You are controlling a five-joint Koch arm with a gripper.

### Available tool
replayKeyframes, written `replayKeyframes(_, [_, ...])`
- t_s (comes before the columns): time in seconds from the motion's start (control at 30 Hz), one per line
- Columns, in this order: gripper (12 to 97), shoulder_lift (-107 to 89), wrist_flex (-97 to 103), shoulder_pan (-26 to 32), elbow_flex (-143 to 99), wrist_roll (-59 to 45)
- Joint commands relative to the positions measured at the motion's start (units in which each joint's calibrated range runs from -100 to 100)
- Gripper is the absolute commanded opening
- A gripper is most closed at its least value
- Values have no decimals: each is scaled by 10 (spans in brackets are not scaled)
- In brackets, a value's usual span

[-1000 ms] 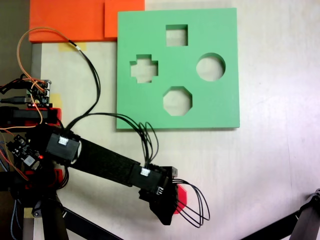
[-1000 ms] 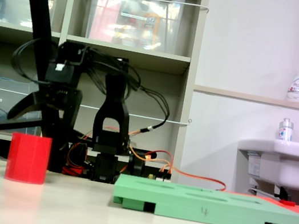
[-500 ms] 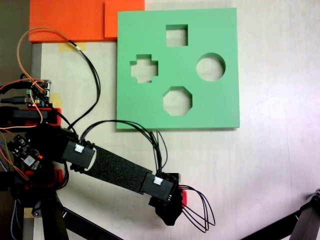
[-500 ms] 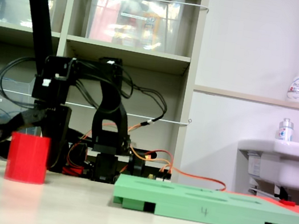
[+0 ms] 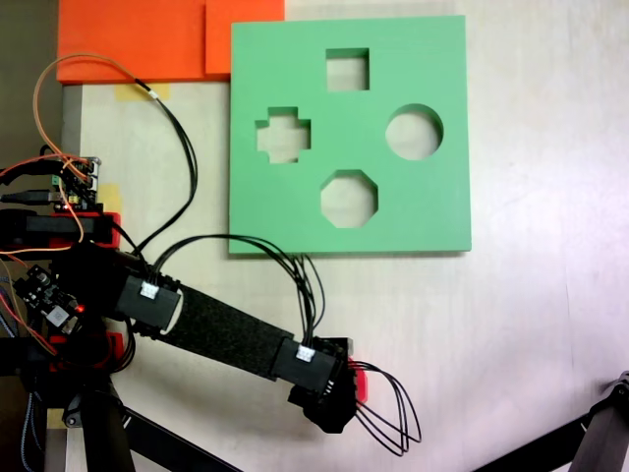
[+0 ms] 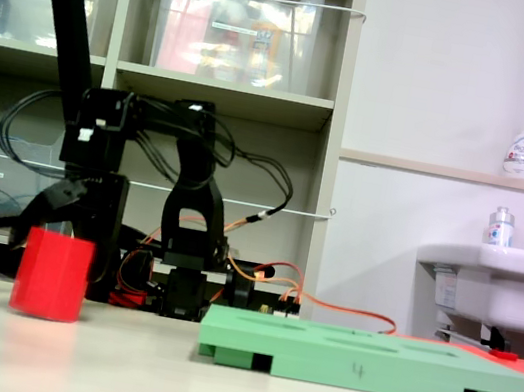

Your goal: Put the octagonal pillar block into the corresponding hole

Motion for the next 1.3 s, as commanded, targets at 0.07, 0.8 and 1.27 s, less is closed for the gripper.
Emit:
replayKeyframes(0.07, [454, -45, -67, 0, 4, -6])
replayKeyframes(0.8, [432, -271, -129, 117, 10, 89])
replayKeyframes(1.27, [429, -210, -102, 235, 120, 254])
